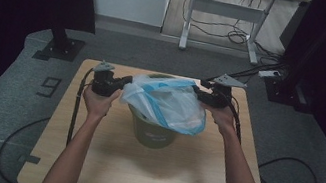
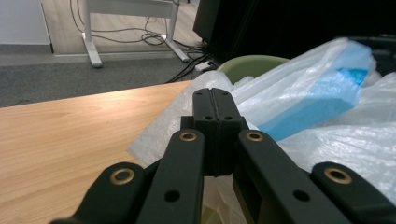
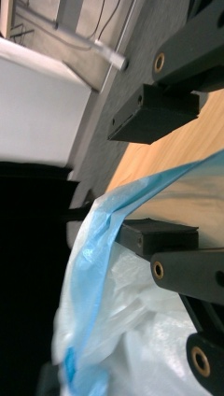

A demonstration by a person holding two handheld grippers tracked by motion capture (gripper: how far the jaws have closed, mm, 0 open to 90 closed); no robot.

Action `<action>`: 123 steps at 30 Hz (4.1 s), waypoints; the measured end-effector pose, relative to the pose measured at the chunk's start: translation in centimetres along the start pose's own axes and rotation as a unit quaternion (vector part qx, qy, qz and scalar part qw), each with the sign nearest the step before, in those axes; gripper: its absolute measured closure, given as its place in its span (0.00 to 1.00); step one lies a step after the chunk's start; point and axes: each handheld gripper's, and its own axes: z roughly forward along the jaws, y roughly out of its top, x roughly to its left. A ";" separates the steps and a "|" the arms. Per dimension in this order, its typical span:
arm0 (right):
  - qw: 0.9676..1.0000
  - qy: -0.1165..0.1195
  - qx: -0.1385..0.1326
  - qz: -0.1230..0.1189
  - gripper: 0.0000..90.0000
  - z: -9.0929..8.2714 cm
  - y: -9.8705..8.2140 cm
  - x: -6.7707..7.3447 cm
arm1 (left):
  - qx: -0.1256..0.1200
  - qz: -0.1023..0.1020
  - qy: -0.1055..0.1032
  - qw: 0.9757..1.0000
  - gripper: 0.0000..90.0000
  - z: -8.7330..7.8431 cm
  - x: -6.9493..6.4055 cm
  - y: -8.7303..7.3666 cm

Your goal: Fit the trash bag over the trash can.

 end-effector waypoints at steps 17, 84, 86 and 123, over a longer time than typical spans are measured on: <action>1.000 0.013 0.019 0.005 0.66 0.5 -0.5 -0.3 | -0.002 -0.013 0.004 1.000 1.00 0.1 0.9 0.2; 0.997 -0.023 0.002 0.074 0.51 0.1 -0.7 -1.8 | 0.039 -0.034 0.005 0.999 1.00 2.7 2.6 -0.1; 0.997 -0.021 0.003 0.071 0.49 0.2 -0.7 -1.6 | 0.037 -0.033 0.006 0.999 1.00 2.6 2.5 0.0; 0.992 0.097 0.013 0.075 0.40 -8.1 -4.3 8.3 | 0.040 -0.030 0.014 0.999 1.00 2.3 2.0 -0.4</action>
